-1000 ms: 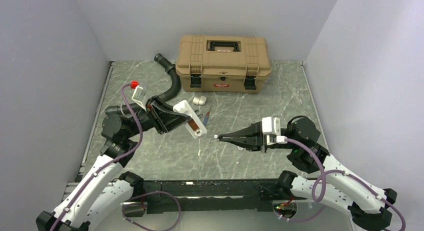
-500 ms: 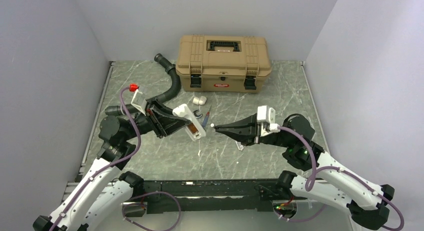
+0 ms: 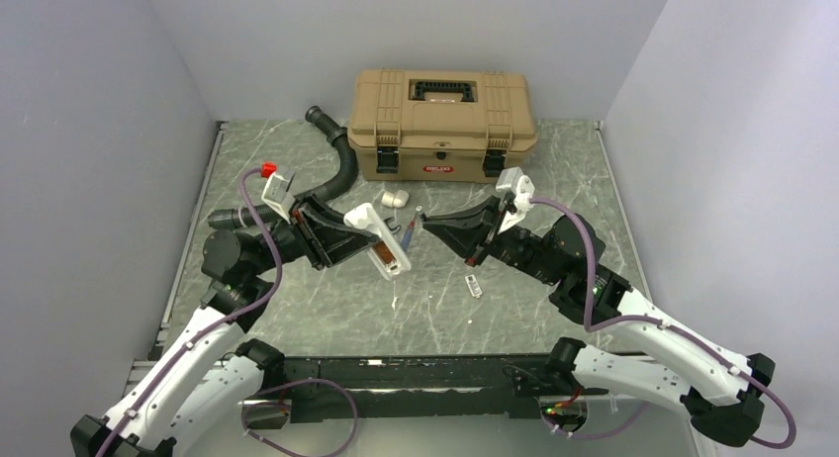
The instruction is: Load the batteries into the remote control
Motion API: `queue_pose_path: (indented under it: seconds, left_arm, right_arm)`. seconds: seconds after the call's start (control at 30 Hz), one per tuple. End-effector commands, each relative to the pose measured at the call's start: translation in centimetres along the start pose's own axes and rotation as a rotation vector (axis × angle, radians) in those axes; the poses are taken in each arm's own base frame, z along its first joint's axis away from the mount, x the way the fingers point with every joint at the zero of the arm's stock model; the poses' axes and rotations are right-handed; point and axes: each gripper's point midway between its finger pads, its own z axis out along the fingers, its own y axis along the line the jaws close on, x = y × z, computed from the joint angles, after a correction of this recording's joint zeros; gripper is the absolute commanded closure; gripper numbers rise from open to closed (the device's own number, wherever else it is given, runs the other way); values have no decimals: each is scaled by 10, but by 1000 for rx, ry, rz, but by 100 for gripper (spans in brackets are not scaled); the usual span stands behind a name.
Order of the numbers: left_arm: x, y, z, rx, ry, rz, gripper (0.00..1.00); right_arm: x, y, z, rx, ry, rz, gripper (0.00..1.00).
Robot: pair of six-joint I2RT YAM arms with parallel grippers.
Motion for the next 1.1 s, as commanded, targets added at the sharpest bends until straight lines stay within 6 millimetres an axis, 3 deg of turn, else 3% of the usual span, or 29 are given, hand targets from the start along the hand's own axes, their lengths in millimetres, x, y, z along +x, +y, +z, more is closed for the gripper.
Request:
queue_pose_path:
  seconds: [0.0,0.23,0.73,0.87,0.93,1.07]
  left_arm:
    - [-10,-21,1,106,-46,3,100]
    - [-12,-41,-2,212,-57,-7,100]
    - [-11,-56,-3,297,-24,38,100]
    - [-8,-42,2,206,15,30,100]
    - [-6,-18,5,70,27,-1,100]
    - [-2,56,-3,-349,14,-107,100]
  right_arm:
    - [-26,-3,-4,42,-69,22,100]
    - [-26,-5,-9,62,-73,33,100]
    - [-20,-13,-12,97,-68,8,100]
    - [-20,-15,-12,104,-68,2,100]
    - [-17,-16,-11,110,-63,0,100]
    - [-4,-24,-7,141,-13,-3,100]
